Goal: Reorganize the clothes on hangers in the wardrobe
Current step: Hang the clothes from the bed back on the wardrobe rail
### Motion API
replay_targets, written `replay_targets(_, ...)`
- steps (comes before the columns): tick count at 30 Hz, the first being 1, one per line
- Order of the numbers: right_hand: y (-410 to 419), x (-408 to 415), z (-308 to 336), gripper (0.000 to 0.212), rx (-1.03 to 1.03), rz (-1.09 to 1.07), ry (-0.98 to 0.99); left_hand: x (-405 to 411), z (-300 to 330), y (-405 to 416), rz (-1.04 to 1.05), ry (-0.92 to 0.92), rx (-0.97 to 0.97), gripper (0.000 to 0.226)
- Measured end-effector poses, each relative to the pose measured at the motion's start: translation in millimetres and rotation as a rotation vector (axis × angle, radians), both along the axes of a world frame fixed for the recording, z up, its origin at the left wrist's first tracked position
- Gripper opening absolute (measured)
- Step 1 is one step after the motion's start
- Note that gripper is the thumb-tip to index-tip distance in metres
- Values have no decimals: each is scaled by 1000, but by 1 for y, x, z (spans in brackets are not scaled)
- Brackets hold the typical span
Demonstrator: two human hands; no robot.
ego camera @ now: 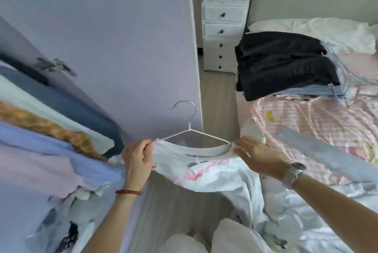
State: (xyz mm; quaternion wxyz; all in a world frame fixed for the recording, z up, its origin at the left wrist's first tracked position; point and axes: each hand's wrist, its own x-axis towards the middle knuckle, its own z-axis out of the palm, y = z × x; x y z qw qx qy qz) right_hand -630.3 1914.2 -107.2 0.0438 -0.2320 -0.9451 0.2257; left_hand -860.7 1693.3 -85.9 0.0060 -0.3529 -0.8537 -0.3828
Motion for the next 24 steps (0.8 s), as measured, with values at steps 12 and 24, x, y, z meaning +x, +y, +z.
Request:
replay_targets(12, -191, -195, 87, 24, 54, 657, 327, -76, 37, -254, 796, 109, 183, 25)
replay_targets(24, -318, -332, 161, 35, 51, 971, 189, -84, 131, -339, 1094, 336, 387, 39)
